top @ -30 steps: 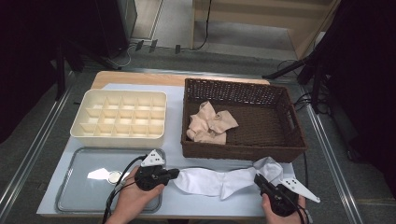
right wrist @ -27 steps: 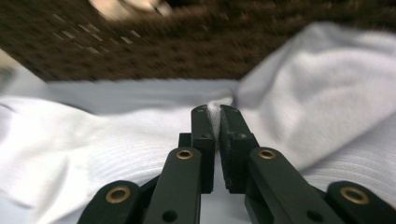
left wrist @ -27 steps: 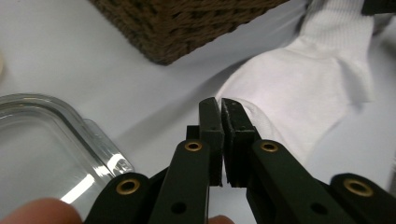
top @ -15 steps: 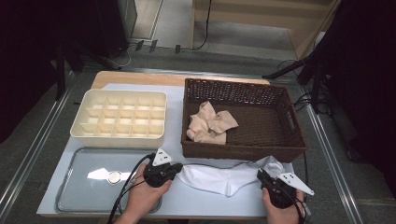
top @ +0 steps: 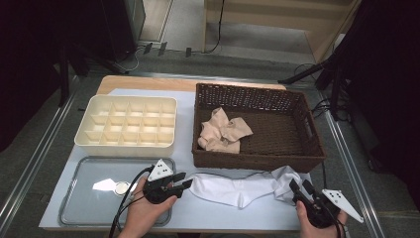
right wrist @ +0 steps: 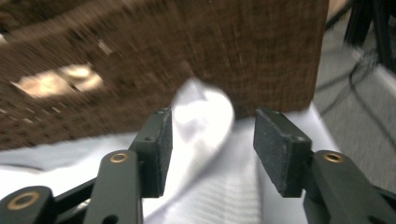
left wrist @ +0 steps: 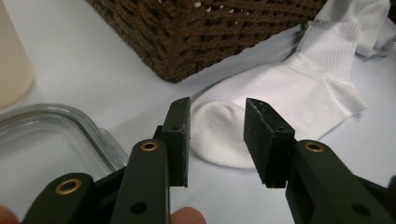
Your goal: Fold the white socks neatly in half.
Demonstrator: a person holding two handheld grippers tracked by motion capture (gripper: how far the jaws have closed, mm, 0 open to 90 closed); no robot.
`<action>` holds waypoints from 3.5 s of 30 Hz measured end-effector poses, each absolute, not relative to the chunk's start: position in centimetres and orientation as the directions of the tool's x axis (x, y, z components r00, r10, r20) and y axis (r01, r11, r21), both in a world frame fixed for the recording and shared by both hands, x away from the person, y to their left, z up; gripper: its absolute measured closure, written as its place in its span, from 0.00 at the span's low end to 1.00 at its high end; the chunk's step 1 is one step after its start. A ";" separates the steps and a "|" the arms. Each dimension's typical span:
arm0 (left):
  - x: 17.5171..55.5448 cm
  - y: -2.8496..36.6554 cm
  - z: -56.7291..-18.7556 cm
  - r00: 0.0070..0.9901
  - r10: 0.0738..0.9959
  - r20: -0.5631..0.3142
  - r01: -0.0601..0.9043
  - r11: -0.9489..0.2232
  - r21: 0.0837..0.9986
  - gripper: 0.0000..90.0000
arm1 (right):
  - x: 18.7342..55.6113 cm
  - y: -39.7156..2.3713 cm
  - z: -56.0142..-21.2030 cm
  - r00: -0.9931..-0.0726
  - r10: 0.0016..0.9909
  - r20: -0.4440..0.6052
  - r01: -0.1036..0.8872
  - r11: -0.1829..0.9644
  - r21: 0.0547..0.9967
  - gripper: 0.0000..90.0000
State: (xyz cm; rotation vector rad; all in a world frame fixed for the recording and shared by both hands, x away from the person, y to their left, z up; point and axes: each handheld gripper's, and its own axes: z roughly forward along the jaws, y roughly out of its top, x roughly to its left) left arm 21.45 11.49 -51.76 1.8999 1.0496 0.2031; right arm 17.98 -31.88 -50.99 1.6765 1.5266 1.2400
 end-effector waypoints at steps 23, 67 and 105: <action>21.7 10.9 -52.7 0.622 0.733 -0.276 0.604 -0.225 0.765 0.70 | 15.9 -29.6 -48.7 -0.191 0.938 0.288 0.455 -0.175 0.873 0.88; 21.6 9.1 -53.0 0.560 0.804 -0.199 0.598 -0.226 0.769 0.91 | 19.7 -30.6 -53.7 -0.180 0.957 0.226 0.550 -0.092 0.830 0.79; 19.1 9.0 -52.1 0.616 0.737 -0.280 0.559 -0.158 0.814 0.68 | 14.2 -20.0 -50.8 -0.398 0.904 0.153 0.463 0.054 0.885 0.79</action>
